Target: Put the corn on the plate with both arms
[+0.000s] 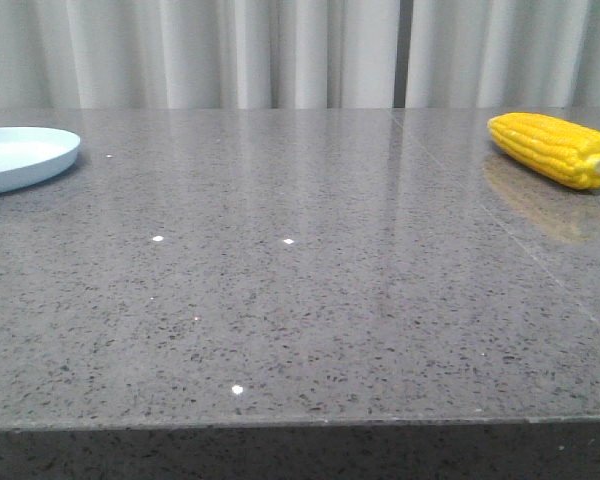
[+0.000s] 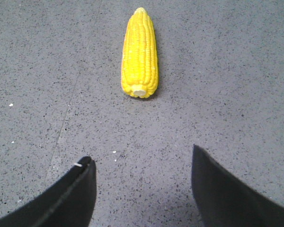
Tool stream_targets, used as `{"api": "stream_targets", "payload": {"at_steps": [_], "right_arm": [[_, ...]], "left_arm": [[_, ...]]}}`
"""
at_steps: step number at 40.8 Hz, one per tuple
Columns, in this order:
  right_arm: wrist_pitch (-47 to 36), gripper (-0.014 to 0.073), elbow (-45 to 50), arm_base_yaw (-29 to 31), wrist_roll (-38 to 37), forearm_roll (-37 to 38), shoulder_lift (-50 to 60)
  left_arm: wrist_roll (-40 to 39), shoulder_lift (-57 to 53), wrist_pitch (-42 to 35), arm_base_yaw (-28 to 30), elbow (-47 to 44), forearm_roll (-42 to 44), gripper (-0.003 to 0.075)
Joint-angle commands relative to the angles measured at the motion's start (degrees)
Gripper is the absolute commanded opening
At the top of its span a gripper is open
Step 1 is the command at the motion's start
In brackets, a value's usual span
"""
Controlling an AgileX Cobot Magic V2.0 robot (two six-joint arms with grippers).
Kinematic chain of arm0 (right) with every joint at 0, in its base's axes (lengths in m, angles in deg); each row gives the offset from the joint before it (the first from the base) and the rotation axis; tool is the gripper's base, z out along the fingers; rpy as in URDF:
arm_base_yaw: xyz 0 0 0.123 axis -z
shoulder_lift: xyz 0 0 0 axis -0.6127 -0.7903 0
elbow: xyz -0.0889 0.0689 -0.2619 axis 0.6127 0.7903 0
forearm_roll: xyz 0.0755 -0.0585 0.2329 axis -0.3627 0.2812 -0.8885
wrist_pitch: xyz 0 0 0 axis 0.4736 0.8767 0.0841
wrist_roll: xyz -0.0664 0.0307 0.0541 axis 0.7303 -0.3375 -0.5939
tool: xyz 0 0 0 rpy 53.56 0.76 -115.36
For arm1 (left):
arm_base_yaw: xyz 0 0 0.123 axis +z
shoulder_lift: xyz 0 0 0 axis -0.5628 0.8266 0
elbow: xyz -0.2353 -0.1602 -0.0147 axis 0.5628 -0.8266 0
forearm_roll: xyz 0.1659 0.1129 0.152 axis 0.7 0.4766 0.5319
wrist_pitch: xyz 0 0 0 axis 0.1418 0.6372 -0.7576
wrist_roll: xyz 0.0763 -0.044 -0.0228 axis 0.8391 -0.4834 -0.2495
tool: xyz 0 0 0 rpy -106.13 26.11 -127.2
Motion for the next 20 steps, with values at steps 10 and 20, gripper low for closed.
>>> {"api": "stream_targets", "payload": {"at_steps": [10,20], "right_arm": [[-3.3,0.0468,-2.1,0.4,0.6,0.6,-0.3],[-3.3,0.0468,-2.1,0.4,0.6,0.6,-0.3]], "left_arm": [[2.4,9.6,-5.0,0.5,7.0,-5.6,0.0478],[2.4,13.0,-7.0,0.5,7.1,-5.6,0.0336]]}}
